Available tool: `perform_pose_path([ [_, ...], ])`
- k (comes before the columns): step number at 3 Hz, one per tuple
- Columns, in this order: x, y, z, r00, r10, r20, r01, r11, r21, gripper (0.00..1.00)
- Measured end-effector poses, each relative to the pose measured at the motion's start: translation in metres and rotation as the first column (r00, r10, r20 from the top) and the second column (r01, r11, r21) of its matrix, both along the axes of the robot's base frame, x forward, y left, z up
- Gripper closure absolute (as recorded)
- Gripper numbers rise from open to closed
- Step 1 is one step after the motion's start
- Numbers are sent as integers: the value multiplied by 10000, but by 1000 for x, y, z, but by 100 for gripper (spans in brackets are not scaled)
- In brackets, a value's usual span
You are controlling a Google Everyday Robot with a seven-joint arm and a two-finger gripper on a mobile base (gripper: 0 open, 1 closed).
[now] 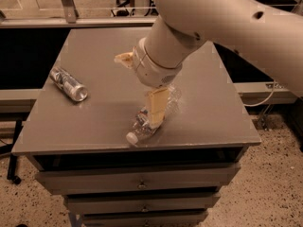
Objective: Place water bottle upright
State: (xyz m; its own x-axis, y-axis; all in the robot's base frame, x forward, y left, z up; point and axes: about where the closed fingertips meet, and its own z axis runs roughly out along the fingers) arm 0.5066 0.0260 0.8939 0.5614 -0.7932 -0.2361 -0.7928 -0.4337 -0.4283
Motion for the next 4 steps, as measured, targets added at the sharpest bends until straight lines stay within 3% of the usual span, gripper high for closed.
perform_pose_path([
  [2,-20,2,-24,9943,1062,122,-1037,9862,-1290,0],
  [4,-14,-16,-52,9894,1437,201,-1339,9576,-2551,0],
])
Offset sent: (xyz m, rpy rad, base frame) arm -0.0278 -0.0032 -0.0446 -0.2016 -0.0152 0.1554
